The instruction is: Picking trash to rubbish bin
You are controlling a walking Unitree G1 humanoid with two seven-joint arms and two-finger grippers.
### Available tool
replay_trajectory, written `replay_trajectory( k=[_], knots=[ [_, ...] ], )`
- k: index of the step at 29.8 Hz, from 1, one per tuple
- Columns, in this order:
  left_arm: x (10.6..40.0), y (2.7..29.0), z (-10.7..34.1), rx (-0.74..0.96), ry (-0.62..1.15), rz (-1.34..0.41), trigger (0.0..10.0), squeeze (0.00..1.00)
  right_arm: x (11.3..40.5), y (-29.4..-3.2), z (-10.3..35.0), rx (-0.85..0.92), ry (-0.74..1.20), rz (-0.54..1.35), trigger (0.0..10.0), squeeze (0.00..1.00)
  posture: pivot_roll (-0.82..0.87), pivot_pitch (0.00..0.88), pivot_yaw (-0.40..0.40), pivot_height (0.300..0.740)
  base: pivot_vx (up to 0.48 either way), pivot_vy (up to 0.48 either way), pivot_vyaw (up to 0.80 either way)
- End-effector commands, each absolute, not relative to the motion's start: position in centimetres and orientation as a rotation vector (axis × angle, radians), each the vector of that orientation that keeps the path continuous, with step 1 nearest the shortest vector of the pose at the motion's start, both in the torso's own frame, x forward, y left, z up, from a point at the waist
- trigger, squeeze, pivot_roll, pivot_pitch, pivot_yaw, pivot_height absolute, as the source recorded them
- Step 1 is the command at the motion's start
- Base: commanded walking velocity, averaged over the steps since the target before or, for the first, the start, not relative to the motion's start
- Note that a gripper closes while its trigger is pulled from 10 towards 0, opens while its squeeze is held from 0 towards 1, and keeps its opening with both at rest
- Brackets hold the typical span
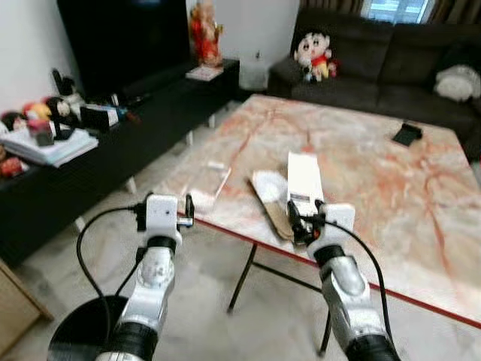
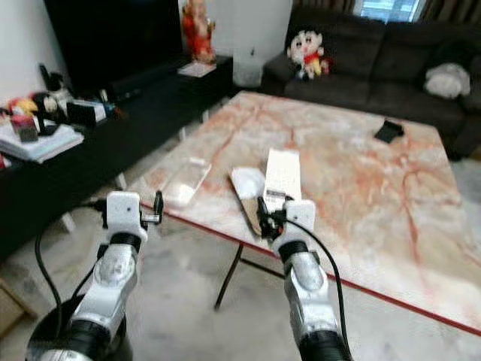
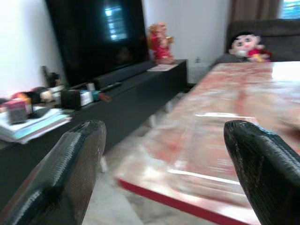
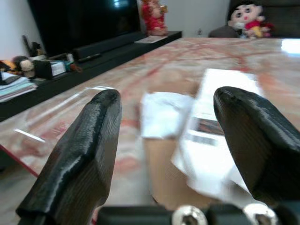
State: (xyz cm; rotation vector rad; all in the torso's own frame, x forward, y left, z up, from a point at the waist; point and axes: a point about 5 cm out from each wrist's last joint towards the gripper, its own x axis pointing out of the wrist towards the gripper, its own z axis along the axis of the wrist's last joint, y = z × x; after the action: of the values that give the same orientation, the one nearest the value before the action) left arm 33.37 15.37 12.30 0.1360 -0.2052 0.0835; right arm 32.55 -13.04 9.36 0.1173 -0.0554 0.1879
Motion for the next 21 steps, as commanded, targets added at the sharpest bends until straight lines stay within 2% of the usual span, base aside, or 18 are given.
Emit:
replay_trajectory(
  k=[1,5,10,18,21],
  knots=[
    [33.5,16.01,12.59,0.139,-0.213,0.101,10.0,0.0,32.92,-12.45,10.11,0.126,-0.076,0.206,10.0,0.0,0.16,0.0,-0.038,0.74,0.45,0.0,0.0],
    [33.56,16.17,12.7,0.142,-0.217,0.101,10.0,0.0,32.98,-12.4,10.15,0.133,-0.076,0.206,10.0,0.0,0.16,0.0,-0.035,0.74,0.45,0.0,0.0],
    [33.66,16.29,12.85,0.146,-0.223,0.093,10.0,0.0,32.99,-12.08,10.35,0.142,-0.09,0.22,10.0,0.0,0.16,0.0,-0.031,0.74,0.446,0.0,-0.8],
    [33.69,16.27,12.91,0.145,-0.229,0.085,10.0,0.0,32.95,-11.71,10.36,0.147,-0.096,0.231,10.0,0.0,0.16,0.0,-0.03,0.74,0.433,0.0,0.0],
    [33.65,16.19,12.98,0.143,-0.235,0.082,10.0,0.0,32.92,-11.66,10.36,0.148,-0.096,0.234,10.0,0.0,0.17,0.0,-0.031,0.74,0.232,0.0,0.0]
  ],
)
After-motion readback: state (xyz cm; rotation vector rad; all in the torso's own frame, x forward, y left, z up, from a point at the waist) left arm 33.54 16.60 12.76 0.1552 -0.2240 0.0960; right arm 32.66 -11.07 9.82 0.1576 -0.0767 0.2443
